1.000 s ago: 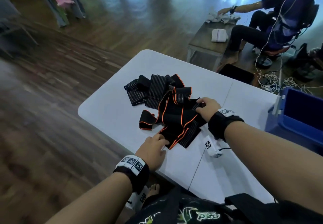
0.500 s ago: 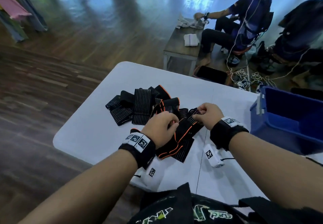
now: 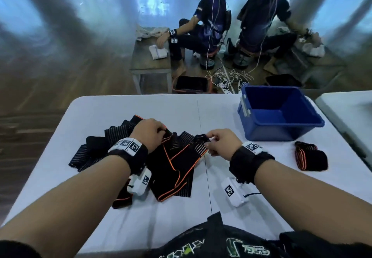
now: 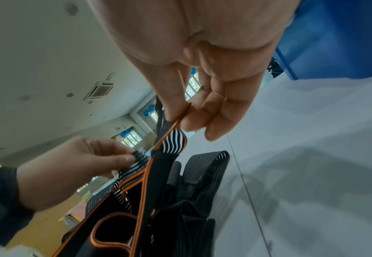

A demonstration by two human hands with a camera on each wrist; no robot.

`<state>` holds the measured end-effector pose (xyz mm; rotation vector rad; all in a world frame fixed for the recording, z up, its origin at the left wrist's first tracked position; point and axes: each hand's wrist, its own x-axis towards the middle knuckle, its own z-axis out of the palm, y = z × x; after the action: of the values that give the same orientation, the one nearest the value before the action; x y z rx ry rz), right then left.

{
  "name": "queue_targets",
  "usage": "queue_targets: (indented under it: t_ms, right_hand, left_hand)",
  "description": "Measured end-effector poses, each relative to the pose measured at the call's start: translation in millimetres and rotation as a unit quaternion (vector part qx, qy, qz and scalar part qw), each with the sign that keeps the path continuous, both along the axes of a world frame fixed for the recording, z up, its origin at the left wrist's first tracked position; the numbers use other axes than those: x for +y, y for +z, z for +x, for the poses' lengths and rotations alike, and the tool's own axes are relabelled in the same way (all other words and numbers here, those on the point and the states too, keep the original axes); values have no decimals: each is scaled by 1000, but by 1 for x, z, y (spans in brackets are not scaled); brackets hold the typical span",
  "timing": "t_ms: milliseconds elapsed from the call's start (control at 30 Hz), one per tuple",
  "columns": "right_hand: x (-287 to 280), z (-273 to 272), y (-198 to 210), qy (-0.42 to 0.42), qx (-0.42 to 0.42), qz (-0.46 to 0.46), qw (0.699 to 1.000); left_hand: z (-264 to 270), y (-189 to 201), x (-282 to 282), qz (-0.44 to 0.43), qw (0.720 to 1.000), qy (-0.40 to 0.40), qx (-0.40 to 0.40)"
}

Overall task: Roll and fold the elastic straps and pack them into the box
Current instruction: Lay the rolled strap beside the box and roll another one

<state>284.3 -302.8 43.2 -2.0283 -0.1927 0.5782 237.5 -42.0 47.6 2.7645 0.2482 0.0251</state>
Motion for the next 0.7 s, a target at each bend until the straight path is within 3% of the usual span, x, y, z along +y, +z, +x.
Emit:
queue_targets:
  t_ms: [167, 433, 700]
  right_hand:
    - [18, 0, 32, -10, -8, 62, 998]
    - [47, 14, 121, -33, -46, 221, 974]
    - [51, 23, 197, -70, -145, 293, 942]
  left_hand:
    - [9, 52, -1, -109, 985, 63, -117]
    - [13, 144, 5, -307, 919, 64, -237]
    - [17, 231, -21, -321, 892, 13, -318]
